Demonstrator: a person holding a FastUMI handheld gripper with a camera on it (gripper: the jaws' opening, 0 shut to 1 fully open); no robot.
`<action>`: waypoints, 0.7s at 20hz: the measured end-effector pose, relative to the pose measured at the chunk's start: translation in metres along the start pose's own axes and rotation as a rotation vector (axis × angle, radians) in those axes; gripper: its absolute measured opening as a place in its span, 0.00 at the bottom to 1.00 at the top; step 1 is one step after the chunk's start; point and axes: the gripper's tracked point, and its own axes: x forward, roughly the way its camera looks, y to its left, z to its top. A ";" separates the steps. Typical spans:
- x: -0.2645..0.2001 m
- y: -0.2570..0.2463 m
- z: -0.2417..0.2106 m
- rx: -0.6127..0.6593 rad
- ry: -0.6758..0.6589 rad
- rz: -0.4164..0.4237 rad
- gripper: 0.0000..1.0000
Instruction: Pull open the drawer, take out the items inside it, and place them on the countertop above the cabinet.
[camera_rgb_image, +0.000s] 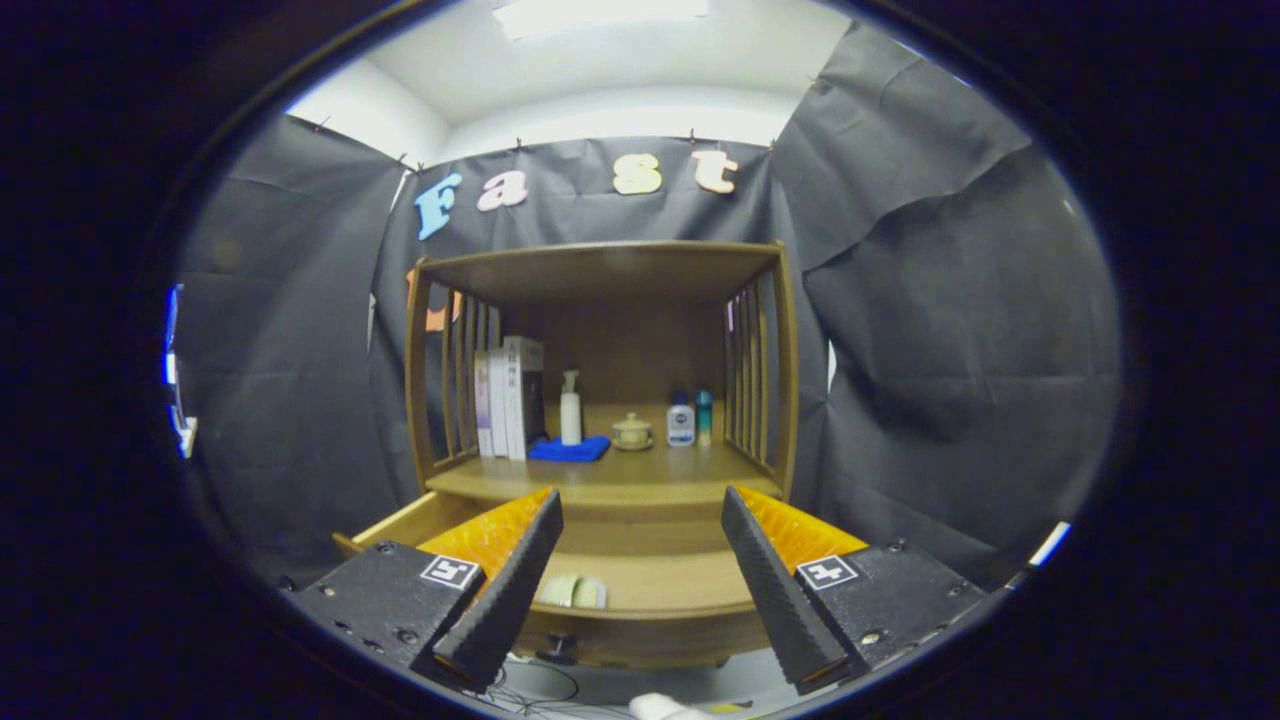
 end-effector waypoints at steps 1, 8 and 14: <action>0.012 0.005 0.008 0.003 0.010 0.007 1.00; 0.105 0.058 0.023 -0.070 0.211 0.072 1.00; 0.158 0.089 -0.067 -0.172 0.598 0.103 1.00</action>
